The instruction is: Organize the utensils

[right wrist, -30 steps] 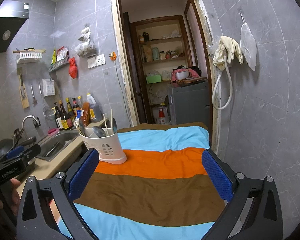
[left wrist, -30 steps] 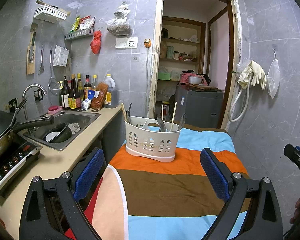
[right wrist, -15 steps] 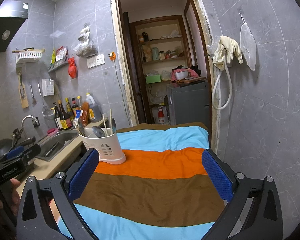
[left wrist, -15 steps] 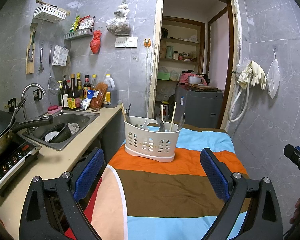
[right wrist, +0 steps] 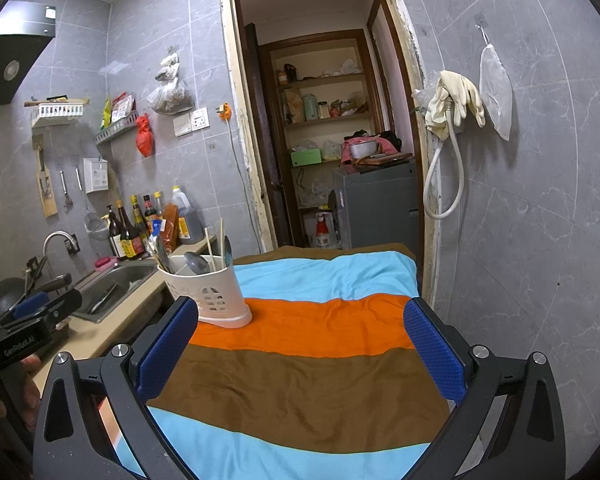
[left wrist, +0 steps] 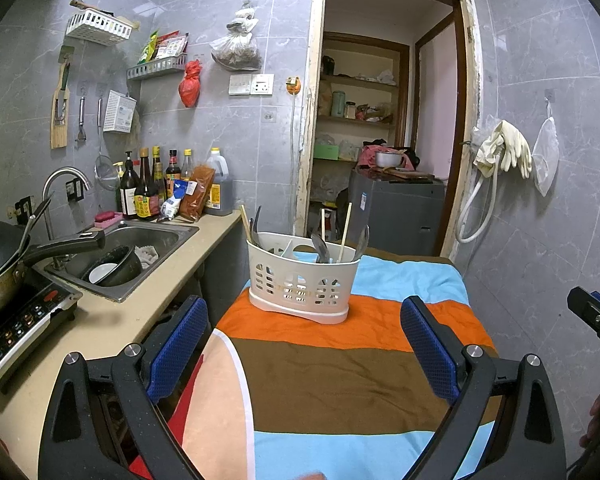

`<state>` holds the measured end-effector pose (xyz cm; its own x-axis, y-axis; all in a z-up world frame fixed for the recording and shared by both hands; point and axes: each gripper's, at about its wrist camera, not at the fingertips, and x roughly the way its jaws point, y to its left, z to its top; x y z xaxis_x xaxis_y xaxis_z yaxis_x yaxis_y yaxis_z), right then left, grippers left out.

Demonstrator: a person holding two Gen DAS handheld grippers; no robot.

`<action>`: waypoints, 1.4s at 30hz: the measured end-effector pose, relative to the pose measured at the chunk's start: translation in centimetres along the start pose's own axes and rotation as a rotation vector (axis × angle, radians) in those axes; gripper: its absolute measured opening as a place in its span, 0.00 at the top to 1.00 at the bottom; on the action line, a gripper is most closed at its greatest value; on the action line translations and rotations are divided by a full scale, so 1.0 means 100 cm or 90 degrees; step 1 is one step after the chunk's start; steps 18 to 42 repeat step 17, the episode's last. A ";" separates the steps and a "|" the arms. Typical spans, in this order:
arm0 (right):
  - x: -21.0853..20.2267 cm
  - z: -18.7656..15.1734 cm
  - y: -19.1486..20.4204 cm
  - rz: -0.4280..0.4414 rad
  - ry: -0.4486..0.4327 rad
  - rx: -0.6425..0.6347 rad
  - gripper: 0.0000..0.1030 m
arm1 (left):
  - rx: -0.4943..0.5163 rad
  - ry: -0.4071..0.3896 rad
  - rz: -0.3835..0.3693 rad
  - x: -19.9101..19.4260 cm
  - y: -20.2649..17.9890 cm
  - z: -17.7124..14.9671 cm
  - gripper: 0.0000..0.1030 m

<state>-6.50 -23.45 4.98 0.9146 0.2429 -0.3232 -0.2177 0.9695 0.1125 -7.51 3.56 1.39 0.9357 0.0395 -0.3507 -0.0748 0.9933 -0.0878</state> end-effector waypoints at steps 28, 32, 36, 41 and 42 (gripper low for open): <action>0.000 0.001 0.000 0.000 0.002 0.002 0.00 | 0.008 -0.009 -0.002 0.000 -0.007 -0.005 0.08; 0.000 0.001 0.000 0.000 0.002 0.002 0.00 | 0.008 -0.009 -0.002 0.000 -0.007 -0.005 0.08; 0.000 0.001 0.000 0.000 0.002 0.002 0.00 | 0.008 -0.009 -0.002 0.000 -0.007 -0.005 0.08; 0.000 0.001 0.000 0.000 0.002 0.002 0.00 | 0.008 -0.009 -0.002 0.000 -0.007 -0.005 0.08; 0.000 0.001 0.000 0.000 0.002 0.002 0.00 | 0.008 -0.009 -0.002 0.000 -0.007 -0.005 0.08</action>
